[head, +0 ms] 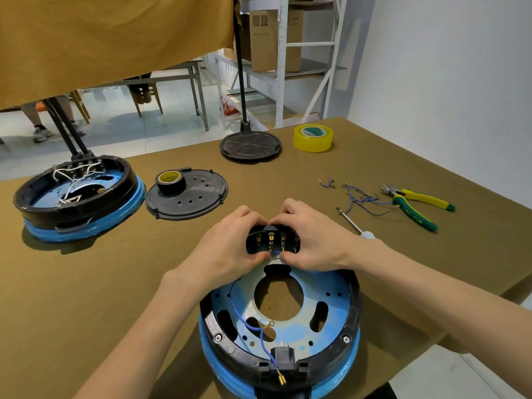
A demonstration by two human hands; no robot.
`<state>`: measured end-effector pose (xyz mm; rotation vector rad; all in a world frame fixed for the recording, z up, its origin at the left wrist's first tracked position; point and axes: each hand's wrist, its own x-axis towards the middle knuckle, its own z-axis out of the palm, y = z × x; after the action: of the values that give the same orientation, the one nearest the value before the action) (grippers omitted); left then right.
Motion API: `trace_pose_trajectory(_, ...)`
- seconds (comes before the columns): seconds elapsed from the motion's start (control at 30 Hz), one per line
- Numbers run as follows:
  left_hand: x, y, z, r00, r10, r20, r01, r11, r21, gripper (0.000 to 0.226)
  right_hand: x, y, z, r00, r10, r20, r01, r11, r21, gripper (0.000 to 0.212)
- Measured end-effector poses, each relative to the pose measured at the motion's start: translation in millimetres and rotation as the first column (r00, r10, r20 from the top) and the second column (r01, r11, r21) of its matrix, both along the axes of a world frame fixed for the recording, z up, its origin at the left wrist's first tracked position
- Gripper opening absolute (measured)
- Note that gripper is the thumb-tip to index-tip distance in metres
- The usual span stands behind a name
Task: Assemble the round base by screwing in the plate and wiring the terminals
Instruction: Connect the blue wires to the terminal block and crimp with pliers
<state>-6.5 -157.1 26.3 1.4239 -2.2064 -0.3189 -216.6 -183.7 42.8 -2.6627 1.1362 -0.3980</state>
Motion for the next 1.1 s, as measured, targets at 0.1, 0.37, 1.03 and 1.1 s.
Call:
trace_pose_trajectory(0.1,-1.6,-2.8,0.4,0.999,0.013,0.051,-0.011,0.999,-0.031,0.046,1.2,0.6,0.8,0.999,0.021,-0.034,-0.022,0.999,-0.030,0.040)
trace_pose_trajectory(0.37,0.1,-2.7,-0.1,0.994,-0.008,0.111,0.015,0.998,-0.062,0.057,2.2,1.8,3.2,0.995,0.061,-0.080,-0.066,0.996,-0.062,0.034)
trace_pose_trajectory(1.03,-4.1,-1.4,-0.9,0.995,0.028,0.096,-0.023,0.998,-0.058,0.051,-3.4,28.3,-7.5,0.992,-0.111,-0.060,0.097,0.974,-0.205,0.063)
trace_pose_trajectory(1.1,-3.7,-1.1,-0.2,0.996,0.026,0.089,-0.021,0.999,-0.050,0.051,-2.7,26.5,-6.4,0.992,-0.111,-0.061,0.097,0.976,-0.193,0.061)
